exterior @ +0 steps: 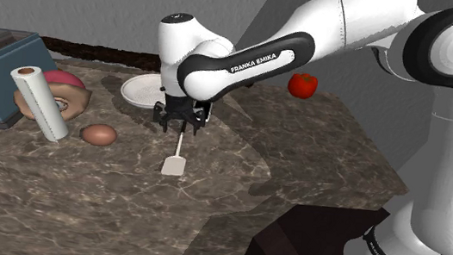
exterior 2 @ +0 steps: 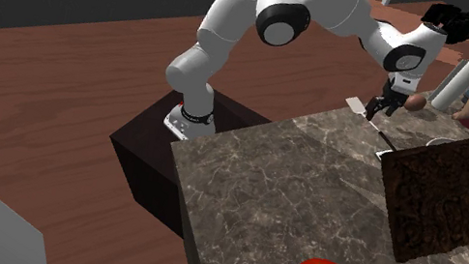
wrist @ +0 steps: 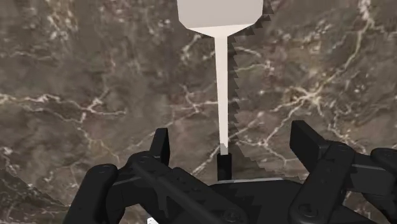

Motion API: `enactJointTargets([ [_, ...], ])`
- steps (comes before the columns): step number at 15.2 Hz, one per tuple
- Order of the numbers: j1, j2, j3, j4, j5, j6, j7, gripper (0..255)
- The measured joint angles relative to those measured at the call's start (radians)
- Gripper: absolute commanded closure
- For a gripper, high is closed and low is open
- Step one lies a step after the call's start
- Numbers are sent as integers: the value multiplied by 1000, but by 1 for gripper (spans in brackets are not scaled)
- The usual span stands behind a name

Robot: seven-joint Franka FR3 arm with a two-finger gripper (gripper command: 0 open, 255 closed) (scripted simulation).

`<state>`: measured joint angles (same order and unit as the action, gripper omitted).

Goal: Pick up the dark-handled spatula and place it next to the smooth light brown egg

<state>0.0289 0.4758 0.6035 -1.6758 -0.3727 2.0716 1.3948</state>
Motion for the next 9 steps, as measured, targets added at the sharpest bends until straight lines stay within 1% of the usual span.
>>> enactJointTargets([
  [3, -6, -28, 12, 37, 22, -58, -18, 0],
  [9, -7, -35, 14, 38, 27, -67, -20, 0],
])
